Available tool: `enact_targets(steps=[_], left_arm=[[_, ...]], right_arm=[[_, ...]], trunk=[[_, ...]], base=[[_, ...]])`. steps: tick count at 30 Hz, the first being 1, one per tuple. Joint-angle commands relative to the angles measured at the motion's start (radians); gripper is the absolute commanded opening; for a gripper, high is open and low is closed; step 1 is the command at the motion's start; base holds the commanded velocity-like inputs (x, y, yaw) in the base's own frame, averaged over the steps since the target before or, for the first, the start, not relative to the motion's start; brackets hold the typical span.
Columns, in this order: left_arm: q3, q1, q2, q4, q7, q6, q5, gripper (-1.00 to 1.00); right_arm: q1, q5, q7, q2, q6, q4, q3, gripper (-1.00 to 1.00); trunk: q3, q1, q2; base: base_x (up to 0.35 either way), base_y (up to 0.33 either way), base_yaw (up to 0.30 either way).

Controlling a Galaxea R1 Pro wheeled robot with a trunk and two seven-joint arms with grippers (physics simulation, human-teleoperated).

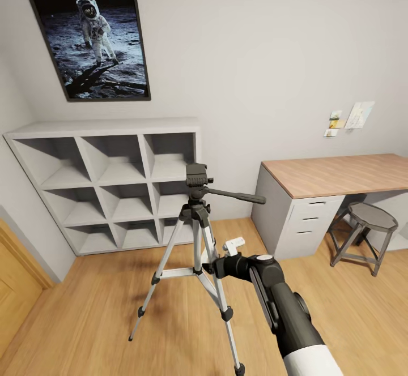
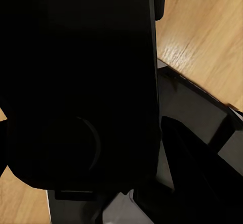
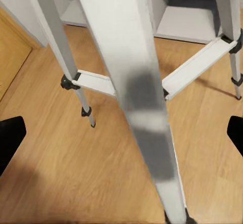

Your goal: Attach the digital camera to the camera tripod in the bedroom.

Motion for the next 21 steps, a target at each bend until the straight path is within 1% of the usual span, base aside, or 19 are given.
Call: enact_targets(steps=[1,5,10,12,15,17,19,21], left_arm=[[-0.008,-0.001,0.000,0.000,-0.002,0.003,0.009,-1.00],[-0.008,-0.001,0.000,0.000,-0.002,0.003,0.009,-1.00],[-0.008,0.000,0.000,0.000,-0.002,0.003,0.009,-1.00],[-0.008,-0.001,0.000,0.000,-0.002,0.003,0.009,-1.00],[-0.008,-0.001,0.000,0.000,-0.002,0.003,0.009,-1.00],[-0.008,-0.001,0.000,0.000,-0.002,0.003,0.009,-1.00],[-0.008,-0.001,0.000,0.000,-0.002,0.003,0.009,-1.00],[-0.008,0.000,0.000,0.000,-0.002,0.003,0.009,-1.00]], right_arm=[[-0.001,0.010,0.008,0.000,-0.032,0.054,0.000,1.00],[-0.001,0.010,0.008,0.000,-0.083,0.109,0.001,1.00],[-0.001,0.011,0.007,0.000,-0.131,0.141,0.001,1.00],[-0.001,0.012,0.001,0.000,-0.172,0.148,-0.001,1.00],[-0.001,0.010,-0.049,0.000,-0.246,0.171,-0.002,1.00],[-0.001,0.010,-0.076,0.000,-0.274,0.200,-0.002,1.00],[-0.001,0.009,-0.089,0.000,-0.292,0.223,-0.001,1.00],[-0.001,0.009,-0.104,0.000,-0.339,0.267,-0.001,1.00]], trunk=[[-0.002,0.001,-0.002],[-0.002,0.001,-0.002],[-0.002,0.001,-0.002],[-0.002,0.001,-0.002],[-0.002,0.001,-0.002],[-0.002,0.001,-0.002],[-0.002,0.001,-0.002],[-0.002,0.001,-0.002]], base=[[0.000,0.000,0.000],[0.000,0.000,0.000],[0.000,0.000,0.000],[0.000,0.000,0.000],[0.000,0.000,0.000],[0.000,0.000,0.000],[0.000,0.000,0.000],[0.000,0.000,0.000]])
